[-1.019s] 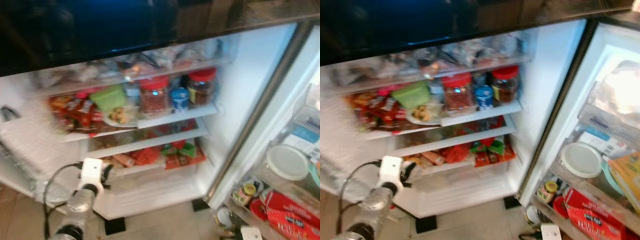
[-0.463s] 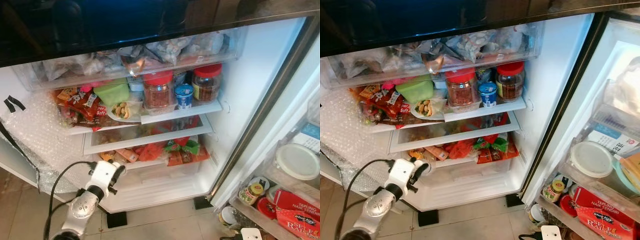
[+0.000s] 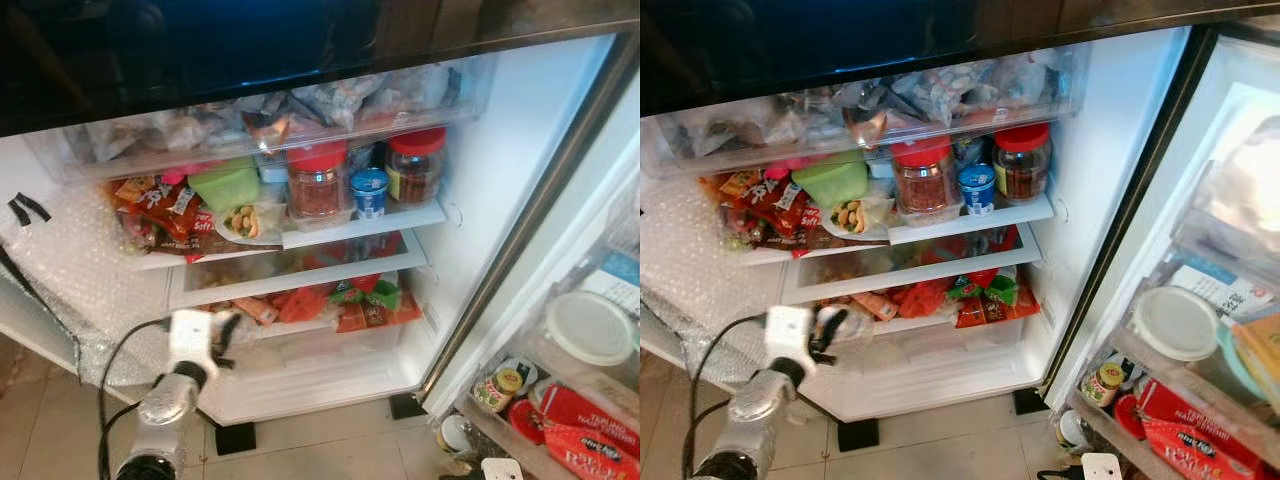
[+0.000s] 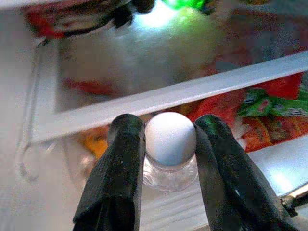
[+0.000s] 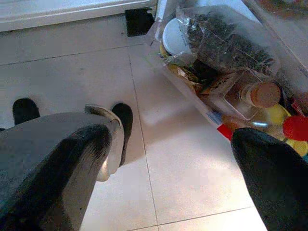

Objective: Restocking fridge

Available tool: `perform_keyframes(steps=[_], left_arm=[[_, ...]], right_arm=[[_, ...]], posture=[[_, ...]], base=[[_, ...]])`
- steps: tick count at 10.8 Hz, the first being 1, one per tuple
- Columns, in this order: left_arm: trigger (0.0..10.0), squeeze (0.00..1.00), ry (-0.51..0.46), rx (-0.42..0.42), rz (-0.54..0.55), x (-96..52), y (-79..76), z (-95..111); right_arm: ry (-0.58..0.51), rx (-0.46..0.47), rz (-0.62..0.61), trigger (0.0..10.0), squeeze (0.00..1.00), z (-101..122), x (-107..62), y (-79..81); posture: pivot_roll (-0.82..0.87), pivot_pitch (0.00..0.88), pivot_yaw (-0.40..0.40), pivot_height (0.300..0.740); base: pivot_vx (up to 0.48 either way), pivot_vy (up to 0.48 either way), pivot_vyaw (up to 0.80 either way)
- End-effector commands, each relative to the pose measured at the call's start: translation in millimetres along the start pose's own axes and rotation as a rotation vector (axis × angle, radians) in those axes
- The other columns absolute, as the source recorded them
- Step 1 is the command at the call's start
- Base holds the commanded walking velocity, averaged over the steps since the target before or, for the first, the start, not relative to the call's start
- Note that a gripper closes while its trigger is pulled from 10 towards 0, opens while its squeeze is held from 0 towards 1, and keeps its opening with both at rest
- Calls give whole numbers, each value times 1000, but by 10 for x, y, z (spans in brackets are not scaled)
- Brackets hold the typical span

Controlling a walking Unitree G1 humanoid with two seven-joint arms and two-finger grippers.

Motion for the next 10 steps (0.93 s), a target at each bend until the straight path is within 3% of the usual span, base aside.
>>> perform_keyframes(steps=[1,6,10], left_arm=[[10000,0,27,-48,26,-31,47,-62],[10000,0,13,-74,0,7,37,-6],[10000,0,0,-58,-15,37,45,40]], right_arm=[[26,4,5,10000,0,-69,-12,-4],[-57,-40,-84,10000,0,18,-20,-84],[-103,-220,-153,10000,0,108,-18,-118]], posture=[[-14,105,93,740],[-12,118,95,740],[-8,115,102,740]], base=[[0,0,0],[0,0,0],[0,0,0]])
Point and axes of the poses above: a point about 5 cm out from each wrist's last joint towards the gripper, its own x axis pointing out of the wrist towards the gripper, its own z axis along the axis of the wrist's last joint, y = z × x, the point moved 2 cm from there along x, pointing out of the wrist towards the gripper, and after that the axes turned 15 degrees about x, right-handed, at the moved point
